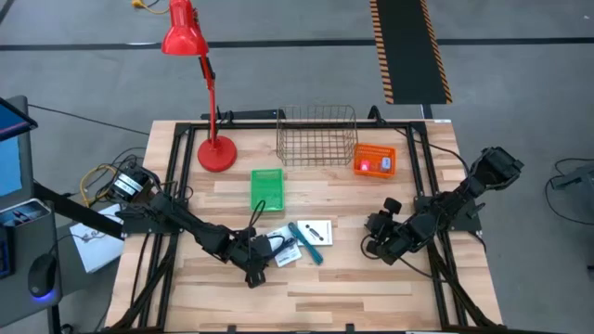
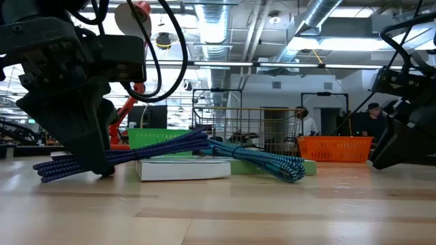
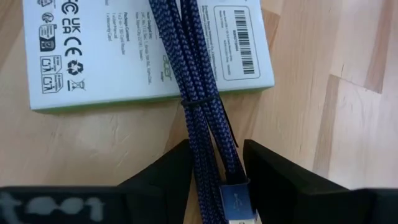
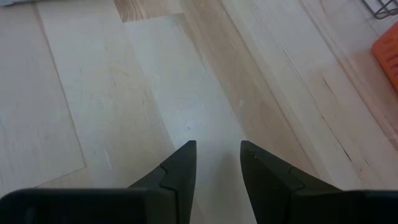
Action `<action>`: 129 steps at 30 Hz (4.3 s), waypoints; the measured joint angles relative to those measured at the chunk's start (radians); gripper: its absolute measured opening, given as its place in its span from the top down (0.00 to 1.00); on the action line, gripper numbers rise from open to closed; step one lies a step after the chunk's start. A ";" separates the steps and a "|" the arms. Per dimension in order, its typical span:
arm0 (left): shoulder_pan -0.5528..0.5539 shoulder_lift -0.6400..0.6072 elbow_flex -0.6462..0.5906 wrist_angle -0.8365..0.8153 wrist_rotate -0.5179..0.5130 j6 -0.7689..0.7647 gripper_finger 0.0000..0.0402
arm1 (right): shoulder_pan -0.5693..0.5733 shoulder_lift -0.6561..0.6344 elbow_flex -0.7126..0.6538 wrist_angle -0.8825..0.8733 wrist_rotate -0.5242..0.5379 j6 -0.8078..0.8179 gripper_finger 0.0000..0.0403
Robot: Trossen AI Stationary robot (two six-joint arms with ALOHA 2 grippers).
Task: Pick and place items into bin
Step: Put the blue charger cable into the wire basket, then put the light blue charger cable into the wire basket
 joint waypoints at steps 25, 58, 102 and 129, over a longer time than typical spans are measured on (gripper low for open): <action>-0.004 0.008 0.333 -0.377 -0.215 0.284 0.95 | 0.000 0.000 0.000 0.000 0.003 -0.001 0.71; 0.678 0.011 0.852 -0.574 -0.379 1.145 0.96 | 0.000 0.000 0.000 0.007 0.004 -0.025 0.71; 0.796 0.011 0.838 -0.348 -0.197 1.232 0.77 | -0.048 0.000 0.000 0.007 0.002 -0.051 0.71; 0.302 0.010 0.838 -0.815 -0.203 0.621 0.77 | -0.096 0.000 0.000 0.757 -0.028 -0.408 0.70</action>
